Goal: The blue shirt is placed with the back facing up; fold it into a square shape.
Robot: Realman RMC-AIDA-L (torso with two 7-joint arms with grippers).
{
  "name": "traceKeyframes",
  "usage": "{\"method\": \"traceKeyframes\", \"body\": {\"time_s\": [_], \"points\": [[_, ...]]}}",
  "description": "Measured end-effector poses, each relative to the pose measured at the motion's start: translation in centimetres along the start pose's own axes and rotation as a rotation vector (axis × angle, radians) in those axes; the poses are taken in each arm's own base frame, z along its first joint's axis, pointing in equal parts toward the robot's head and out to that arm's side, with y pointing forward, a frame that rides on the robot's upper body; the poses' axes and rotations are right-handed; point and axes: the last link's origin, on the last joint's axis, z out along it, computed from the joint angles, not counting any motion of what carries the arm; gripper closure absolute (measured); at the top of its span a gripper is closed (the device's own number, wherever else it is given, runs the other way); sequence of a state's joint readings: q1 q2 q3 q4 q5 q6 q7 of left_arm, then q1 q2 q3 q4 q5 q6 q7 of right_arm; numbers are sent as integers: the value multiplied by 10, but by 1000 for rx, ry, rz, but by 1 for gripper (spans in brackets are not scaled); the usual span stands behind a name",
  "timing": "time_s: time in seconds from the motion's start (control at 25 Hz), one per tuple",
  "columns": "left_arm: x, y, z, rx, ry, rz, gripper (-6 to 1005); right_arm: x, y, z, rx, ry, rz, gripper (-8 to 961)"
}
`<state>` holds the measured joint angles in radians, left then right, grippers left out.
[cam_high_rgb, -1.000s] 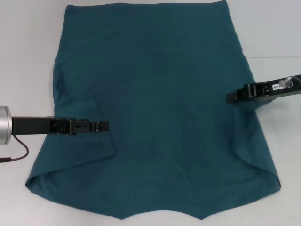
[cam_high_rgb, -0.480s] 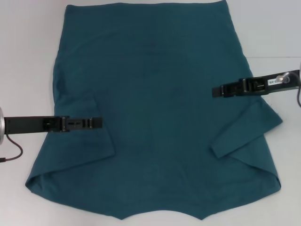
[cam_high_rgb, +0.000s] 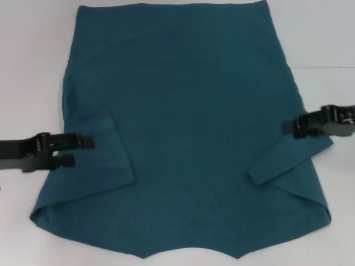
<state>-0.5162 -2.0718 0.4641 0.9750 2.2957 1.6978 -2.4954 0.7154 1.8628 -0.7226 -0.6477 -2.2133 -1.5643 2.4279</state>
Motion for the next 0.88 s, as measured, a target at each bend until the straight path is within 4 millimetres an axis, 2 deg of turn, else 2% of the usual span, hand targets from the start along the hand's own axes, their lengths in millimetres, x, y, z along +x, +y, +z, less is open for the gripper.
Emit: {"method": "traceKeyframes", "body": {"time_s": [0.24,0.4,0.6,0.88], "points": [[-15,-9,-24,-35,12,-151,80,14,-11,-11,5,7,49,440],[-25,-25,-37,17,40,-229,79,18,-15,-13,7,1,56,441],[-35,-45,-42,107,63,-289,79,19,-15,-11,4,1,55,442],[-43,-61,-42,176,79,-326,79,19,-15,-9,5,-8,55,444]]}}
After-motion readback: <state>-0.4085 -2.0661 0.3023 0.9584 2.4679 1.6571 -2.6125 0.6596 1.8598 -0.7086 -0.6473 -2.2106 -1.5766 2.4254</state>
